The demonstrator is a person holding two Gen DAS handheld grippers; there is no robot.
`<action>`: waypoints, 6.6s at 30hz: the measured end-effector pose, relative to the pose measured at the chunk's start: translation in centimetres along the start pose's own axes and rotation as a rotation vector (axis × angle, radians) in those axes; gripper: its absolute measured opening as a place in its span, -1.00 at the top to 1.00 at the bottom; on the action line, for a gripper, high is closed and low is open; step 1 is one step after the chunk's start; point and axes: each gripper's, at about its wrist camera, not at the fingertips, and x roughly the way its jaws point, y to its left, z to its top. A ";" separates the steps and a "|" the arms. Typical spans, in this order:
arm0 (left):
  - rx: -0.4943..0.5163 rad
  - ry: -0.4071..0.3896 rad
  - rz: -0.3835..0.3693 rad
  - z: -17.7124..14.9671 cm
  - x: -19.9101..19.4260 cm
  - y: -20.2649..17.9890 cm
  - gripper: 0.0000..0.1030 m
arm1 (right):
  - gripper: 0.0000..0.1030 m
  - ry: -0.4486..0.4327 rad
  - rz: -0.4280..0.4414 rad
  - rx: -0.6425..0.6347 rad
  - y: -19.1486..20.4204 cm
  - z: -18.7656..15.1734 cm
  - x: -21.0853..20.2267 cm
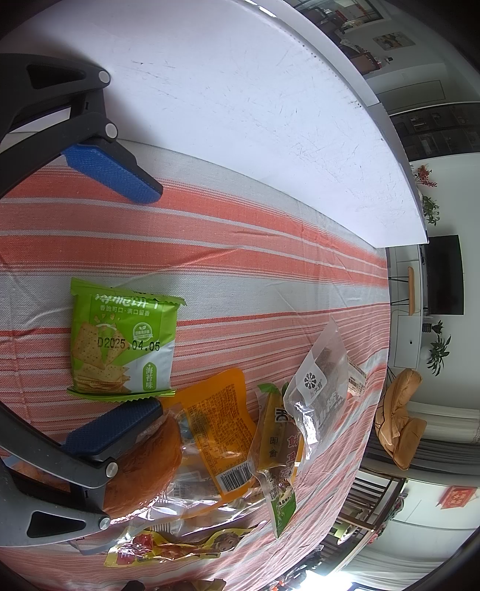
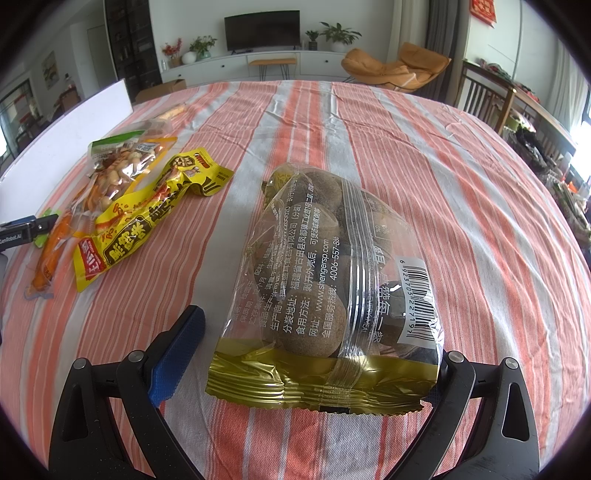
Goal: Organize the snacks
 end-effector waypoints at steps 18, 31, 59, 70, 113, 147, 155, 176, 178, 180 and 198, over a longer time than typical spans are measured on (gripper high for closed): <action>0.000 0.000 0.000 0.0 0.0 0.0 -1.00 | -0.93 0.000 0.000 0.000 0.0 0.0 0.0; 0.000 0.000 0.000 0.0 0.0 -0.1 -1.00 | -0.93 0.000 0.000 0.000 0.0 0.0 0.1; 0.020 0.267 -0.257 -0.1 -1.6 0.9 -0.99 | -0.95 0.000 0.002 0.001 -0.2 -0.1 -0.1; 0.134 0.119 -0.110 -0.2 -1.9 -1.9 0.04 | -0.95 -0.003 0.010 0.006 -0.3 -0.1 -0.1; -0.333 -0.101 0.102 -0.8 -13.8 24.3 -0.72 | -0.84 -0.025 0.702 -0.227 35.8 16.1 -6.8; 0.109 -0.010 -0.160 -9.8 -7.1 -3.3 -0.98 | -0.95 0.002 -0.035 0.038 -2.6 0.2 0.0; 0.154 -0.008 -0.117 -9.8 -6.6 -4.4 -1.00 | -0.95 0.002 -0.034 0.040 -2.7 0.3 0.0; 0.155 -0.011 -0.115 -9.9 -6.6 -4.4 -1.00 | -0.96 0.002 -0.035 0.041 -2.7 0.3 0.0; 0.155 -0.011 -0.115 -9.9 -6.6 -4.4 -1.00 | -0.96 0.002 -0.035 0.041 -2.7 0.3 0.0; 0.155 -0.011 -0.115 -9.9 -6.6 -4.4 -1.00 | -0.96 0.002 -0.035 0.041 -2.7 0.3 0.0; 0.154 -0.013 -0.115 -9.9 -6.6 -4.4 -1.00 | -0.96 0.002 -0.035 0.042 -2.7 0.3 0.0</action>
